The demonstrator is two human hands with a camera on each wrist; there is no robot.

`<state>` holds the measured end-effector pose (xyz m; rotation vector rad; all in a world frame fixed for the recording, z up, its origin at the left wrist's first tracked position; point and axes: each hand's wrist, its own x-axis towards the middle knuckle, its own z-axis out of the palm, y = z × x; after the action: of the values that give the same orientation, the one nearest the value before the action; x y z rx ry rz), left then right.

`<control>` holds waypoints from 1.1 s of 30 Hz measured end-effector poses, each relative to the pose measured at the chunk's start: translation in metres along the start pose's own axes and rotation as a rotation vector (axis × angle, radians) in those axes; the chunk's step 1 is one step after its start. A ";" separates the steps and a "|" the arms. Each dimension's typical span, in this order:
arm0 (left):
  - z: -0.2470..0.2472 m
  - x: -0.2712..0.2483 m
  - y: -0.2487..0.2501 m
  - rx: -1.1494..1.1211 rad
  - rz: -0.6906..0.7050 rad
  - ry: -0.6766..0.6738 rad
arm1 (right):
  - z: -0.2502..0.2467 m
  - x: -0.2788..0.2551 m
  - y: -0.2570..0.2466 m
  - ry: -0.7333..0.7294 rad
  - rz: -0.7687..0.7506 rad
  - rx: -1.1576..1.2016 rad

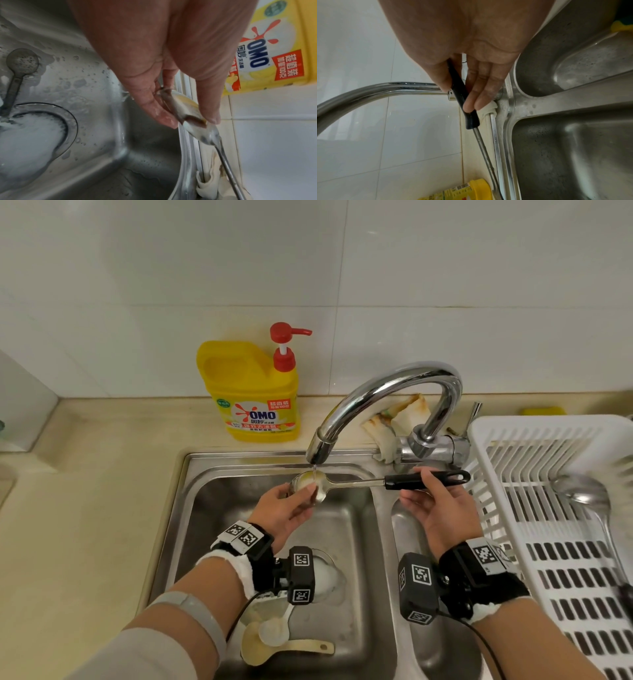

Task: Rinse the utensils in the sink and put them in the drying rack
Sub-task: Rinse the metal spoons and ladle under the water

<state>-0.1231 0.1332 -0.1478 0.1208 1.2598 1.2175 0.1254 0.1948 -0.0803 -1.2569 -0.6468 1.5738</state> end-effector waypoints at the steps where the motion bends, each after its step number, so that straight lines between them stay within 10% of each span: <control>1: 0.002 0.002 0.001 0.015 0.006 0.005 | 0.000 0.000 -0.001 0.004 -0.006 -0.002; 33: 0.009 0.001 0.018 -0.287 -0.063 0.066 | 0.009 0.001 0.020 0.020 0.212 0.204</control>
<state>-0.1279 0.1464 -0.1331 -0.1690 1.1234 1.3425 0.1095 0.1897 -0.0947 -1.2158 -0.3382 1.7502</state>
